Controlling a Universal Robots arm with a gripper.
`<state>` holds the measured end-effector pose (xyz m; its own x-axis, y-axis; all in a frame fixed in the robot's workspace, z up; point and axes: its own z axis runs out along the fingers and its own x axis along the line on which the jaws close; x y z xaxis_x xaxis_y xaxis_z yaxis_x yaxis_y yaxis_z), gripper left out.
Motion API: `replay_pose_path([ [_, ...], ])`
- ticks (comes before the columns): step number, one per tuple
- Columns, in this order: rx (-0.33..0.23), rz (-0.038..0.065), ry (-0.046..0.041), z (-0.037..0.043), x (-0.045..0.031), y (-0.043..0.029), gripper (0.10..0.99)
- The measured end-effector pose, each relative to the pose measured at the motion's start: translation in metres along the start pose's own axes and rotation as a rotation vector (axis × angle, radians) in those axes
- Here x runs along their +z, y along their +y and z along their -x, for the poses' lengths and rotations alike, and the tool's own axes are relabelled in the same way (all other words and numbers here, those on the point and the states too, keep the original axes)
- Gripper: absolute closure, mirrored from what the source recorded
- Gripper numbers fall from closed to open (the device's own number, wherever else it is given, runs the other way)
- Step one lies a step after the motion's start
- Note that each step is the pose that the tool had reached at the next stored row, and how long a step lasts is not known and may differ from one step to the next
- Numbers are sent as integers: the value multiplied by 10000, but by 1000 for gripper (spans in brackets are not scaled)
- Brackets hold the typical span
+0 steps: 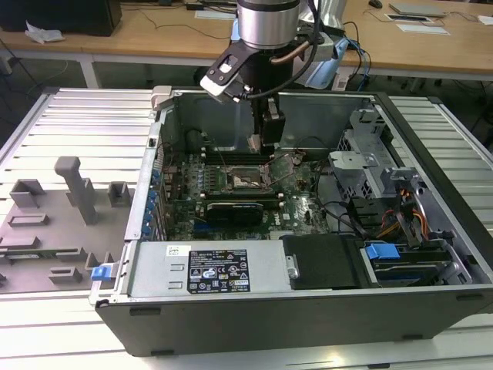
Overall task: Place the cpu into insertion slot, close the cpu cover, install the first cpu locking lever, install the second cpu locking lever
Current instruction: 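Place the cpu into insertion slot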
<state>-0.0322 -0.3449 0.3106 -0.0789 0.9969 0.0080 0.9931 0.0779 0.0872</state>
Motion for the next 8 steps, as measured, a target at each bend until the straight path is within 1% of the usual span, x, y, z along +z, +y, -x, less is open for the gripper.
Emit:
replay_pose_path([
  [1,234,1,-21,0,4,0,545],
  [2,601,5,-53,0,10,-1,545],
  [3,739,5,-66,0,13,-1,545],
  [5,1274,9,-112,-1,29,-4,545],
  [8,1280,10,-113,-1,29,-4,545],
])
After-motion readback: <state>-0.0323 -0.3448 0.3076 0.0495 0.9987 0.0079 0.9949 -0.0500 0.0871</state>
